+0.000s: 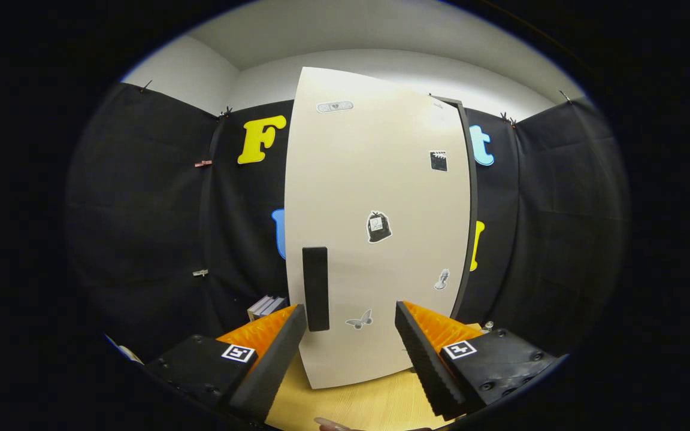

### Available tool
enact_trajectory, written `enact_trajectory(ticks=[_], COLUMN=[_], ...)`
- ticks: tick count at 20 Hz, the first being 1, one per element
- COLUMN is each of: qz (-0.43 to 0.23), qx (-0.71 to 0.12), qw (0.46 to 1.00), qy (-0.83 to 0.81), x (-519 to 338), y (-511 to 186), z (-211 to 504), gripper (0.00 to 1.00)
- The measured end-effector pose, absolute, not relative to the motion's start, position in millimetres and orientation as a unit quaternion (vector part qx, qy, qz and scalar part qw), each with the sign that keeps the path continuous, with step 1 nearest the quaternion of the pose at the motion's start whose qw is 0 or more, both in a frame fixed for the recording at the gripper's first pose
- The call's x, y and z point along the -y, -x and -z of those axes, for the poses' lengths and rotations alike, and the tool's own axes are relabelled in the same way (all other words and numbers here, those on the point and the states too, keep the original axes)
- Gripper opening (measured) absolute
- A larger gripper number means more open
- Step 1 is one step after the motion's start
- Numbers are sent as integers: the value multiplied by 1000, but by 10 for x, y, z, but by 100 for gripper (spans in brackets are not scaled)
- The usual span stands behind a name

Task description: Open the shoe cabinet door, grab the shoes and put them into the shoe cabinet, then close the shoe cabinet door.

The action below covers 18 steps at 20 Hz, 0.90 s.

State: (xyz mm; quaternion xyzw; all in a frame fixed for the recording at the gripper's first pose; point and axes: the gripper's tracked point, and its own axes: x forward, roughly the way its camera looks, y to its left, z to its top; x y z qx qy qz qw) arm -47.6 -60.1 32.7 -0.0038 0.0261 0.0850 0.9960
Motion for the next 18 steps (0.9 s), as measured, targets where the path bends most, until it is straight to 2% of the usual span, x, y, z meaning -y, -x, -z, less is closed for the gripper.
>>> enact_trajectory(ticks=[18], qz=[-68], qx=[-23], qw=[997], qy=[0], x=[573], y=[500], z=[-352], gripper=[97])
